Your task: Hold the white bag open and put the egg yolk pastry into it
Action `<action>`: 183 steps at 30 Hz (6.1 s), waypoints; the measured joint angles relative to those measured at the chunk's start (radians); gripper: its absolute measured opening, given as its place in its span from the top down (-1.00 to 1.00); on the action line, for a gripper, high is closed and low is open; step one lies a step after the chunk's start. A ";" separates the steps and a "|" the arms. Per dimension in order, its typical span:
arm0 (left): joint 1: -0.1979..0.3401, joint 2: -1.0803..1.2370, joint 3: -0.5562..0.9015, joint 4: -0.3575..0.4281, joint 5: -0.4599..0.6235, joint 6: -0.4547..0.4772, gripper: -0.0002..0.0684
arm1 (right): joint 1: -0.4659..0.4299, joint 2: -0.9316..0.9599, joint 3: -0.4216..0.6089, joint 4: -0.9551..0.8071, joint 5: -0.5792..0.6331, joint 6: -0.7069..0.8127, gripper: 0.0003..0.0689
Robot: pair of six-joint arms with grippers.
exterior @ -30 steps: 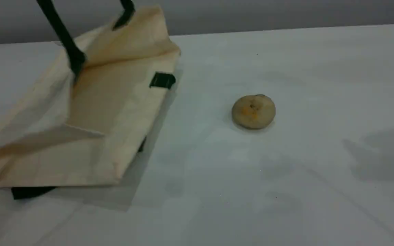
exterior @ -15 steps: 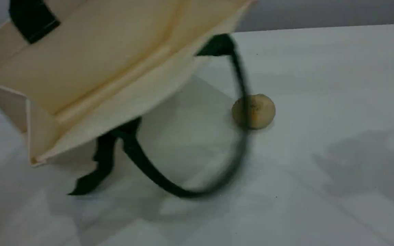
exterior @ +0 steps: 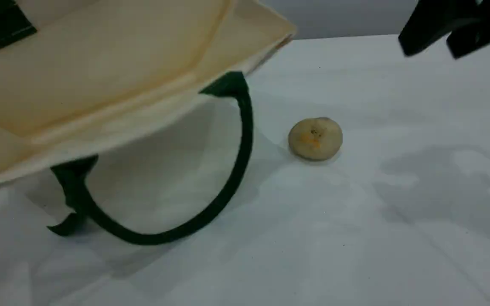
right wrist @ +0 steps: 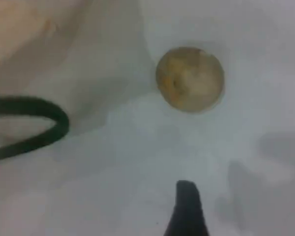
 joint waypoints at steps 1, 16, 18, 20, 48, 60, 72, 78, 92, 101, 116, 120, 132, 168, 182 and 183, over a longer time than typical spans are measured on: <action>0.000 0.001 0.000 0.000 0.000 -0.007 0.71 | 0.000 0.017 0.000 0.017 -0.008 -0.011 -0.43; 0.000 0.019 0.000 0.000 0.000 -0.016 0.71 | 0.129 0.226 -0.003 0.096 -0.209 -0.100 -0.43; 0.000 0.019 0.000 0.000 0.000 -0.016 0.71 | 0.129 0.254 -0.019 0.093 -0.215 -0.100 -0.43; 0.000 0.019 0.000 0.000 0.000 -0.016 0.71 | 0.132 0.284 -0.039 0.100 -0.209 -0.098 -0.43; 0.000 0.019 0.000 0.019 0.000 -0.019 0.71 | 0.175 0.535 -0.260 0.069 -0.258 -0.100 -0.43; 0.000 0.019 0.000 0.019 0.000 -0.019 0.71 | 0.175 0.573 -0.268 0.093 -0.272 -0.097 -0.43; 0.000 0.019 0.000 0.019 0.000 -0.019 0.71 | 0.176 0.592 -0.281 0.137 -0.278 -0.105 -0.39; 0.000 0.019 0.000 0.019 0.000 -0.018 0.71 | 0.177 0.592 -0.281 0.135 -0.277 -0.131 0.06; 0.000 0.019 0.000 0.019 0.000 -0.022 0.71 | 0.154 0.555 -0.279 0.074 -0.213 -0.158 0.45; 0.000 0.019 0.000 0.022 0.000 -0.022 0.71 | 0.033 0.387 -0.278 -0.049 -0.118 -0.032 0.46; 0.000 0.046 0.000 0.015 -0.002 -0.022 0.71 | -0.002 -0.094 -0.276 -0.266 0.099 0.188 0.47; 0.000 0.096 0.000 0.014 -0.002 -0.022 0.71 | 0.018 -0.226 -0.271 -0.240 0.123 0.184 0.47; 0.000 0.132 0.000 -0.090 -0.002 -0.015 0.71 | 0.295 -0.285 -0.267 -0.223 0.118 0.178 0.47; 0.000 0.132 0.000 -0.111 -0.001 -0.011 0.71 | 0.527 0.275 -0.269 0.181 -0.299 -0.162 0.48; 0.000 0.132 0.000 -0.112 -0.001 -0.011 0.71 | 0.536 0.352 -0.279 0.394 -0.441 -0.257 0.44; 0.000 0.132 0.000 -0.112 -0.001 -0.011 0.71 | 0.541 0.352 -0.279 0.393 -0.442 -0.257 0.34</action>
